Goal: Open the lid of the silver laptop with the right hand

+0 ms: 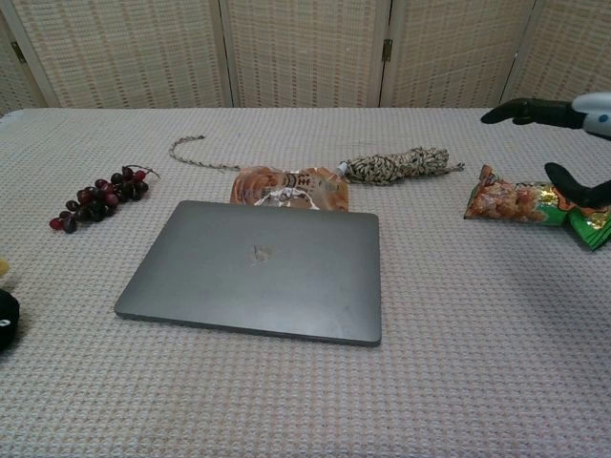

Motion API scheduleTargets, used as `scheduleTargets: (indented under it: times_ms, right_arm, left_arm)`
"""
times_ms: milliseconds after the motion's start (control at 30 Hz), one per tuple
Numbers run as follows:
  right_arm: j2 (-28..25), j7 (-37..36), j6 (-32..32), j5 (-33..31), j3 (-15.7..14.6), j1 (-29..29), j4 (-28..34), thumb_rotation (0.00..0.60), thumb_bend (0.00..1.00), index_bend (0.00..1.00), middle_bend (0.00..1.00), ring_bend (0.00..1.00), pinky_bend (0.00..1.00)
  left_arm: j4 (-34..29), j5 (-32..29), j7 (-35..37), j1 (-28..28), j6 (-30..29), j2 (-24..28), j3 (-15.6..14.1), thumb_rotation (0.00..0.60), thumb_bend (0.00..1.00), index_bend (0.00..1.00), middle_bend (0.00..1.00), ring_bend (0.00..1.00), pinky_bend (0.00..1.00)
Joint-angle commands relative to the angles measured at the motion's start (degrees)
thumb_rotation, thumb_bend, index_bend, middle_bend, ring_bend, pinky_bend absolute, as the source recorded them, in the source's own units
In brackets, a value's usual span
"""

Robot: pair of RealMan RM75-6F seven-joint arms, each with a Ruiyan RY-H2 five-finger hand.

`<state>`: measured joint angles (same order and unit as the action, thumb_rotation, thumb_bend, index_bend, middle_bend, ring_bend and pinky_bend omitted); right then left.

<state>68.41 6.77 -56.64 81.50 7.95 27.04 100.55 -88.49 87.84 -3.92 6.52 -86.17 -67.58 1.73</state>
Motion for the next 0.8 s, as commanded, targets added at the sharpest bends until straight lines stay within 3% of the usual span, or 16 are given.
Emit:
scheduleTargets:
  times_ms: [33, 400, 567, 800]
  right_arm:
    - [4.76, 2.96, 9.63, -8.58, 4.35, 8.62, -0.71, 0.600, 0.85, 0.00, 0.09, 0.06, 0.00]
    - [18.06, 15.46, 19.30, -30.75, 7.19, 25.76, -11.80, 0.600, 0.96, 0.00, 0.17, 0.08, 0.00]
    - [22.98, 21.23, 20.28, -43.11, 5.75, 33.75, -18.12, 0.600, 0.98, 0.00, 0.17, 0.08, 0.00]
    - [28.17, 26.19, 21.25, -55.25, 2.99, 42.47, -25.73, 0.600, 0.98, 0.00, 0.17, 0.06, 0.00]
  left_arm:
    - [-0.06, 0.06, -0.05, -0.07, -0.04, 0.09, -0.05, 0.600, 0.60, 0.15, 0.13, 0.12, 0.00]
    - [0.26, -0.42, 0.76, -0.42, 0.18, 0.37, -0.13, 0.600, 0.60, 0.15, 0.13, 0.12, 0.00]
    - [0.64, -0.81, 1.39, -0.59, 0.27, 0.47, -0.04, 0.600, 0.60, 0.15, 0.13, 0.12, 0.00]
    - [1.31, -1.22, 2.21, -0.66, 0.81, 0.26, -0.12, 0.600, 0.60, 0.15, 0.13, 0.12, 0.00]
